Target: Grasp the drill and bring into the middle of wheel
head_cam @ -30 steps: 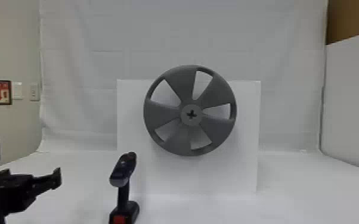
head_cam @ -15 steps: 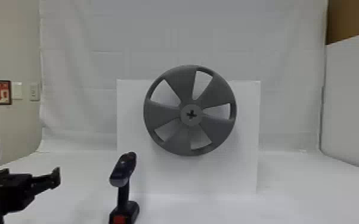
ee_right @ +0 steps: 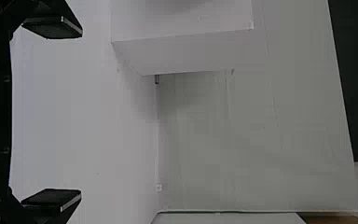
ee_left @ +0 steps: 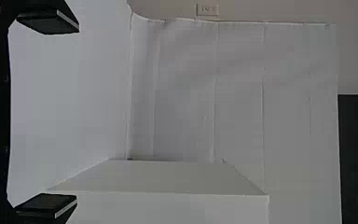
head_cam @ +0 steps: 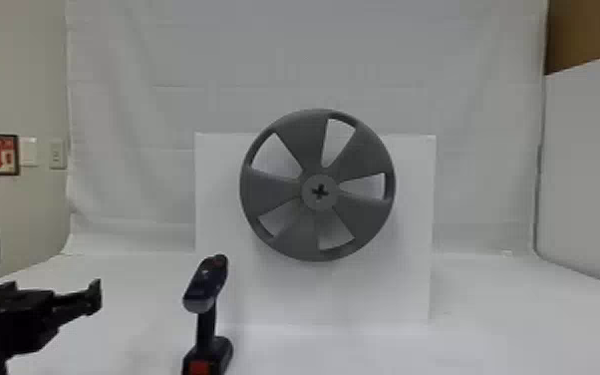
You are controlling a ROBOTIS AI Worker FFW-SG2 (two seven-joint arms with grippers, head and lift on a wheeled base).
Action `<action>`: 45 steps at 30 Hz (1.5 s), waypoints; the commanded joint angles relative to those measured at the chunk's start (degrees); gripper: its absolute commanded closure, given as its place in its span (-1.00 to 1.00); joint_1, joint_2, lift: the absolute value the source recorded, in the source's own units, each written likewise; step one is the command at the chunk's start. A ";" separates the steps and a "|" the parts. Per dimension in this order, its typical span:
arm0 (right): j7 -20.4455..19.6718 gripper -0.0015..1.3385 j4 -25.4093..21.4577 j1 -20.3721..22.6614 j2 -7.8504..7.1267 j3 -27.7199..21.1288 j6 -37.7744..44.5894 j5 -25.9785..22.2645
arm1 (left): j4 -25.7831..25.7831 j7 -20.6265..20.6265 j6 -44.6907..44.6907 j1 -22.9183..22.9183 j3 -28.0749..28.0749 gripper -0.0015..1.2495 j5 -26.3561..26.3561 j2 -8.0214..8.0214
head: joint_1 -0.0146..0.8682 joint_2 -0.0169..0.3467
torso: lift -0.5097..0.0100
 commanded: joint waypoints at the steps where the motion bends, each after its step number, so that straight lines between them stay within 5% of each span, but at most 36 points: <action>1: 0.00 -0.86 0.00 0.00 -0.04 -0.01 0.00 0.00 | -0.01 -0.01 0.00 -0.15 -0.16 -1.00 0.08 0.00 | -0.85 -0.74 | -0.59; 45: 0.00 -0.86 0.00 -0.18 -0.74 0.61 0.00 0.26 | -0.01 -1.33 1.76 -0.59 -0.16 -1.00 -0.80 0.00 | -0.85 -0.74 | -0.59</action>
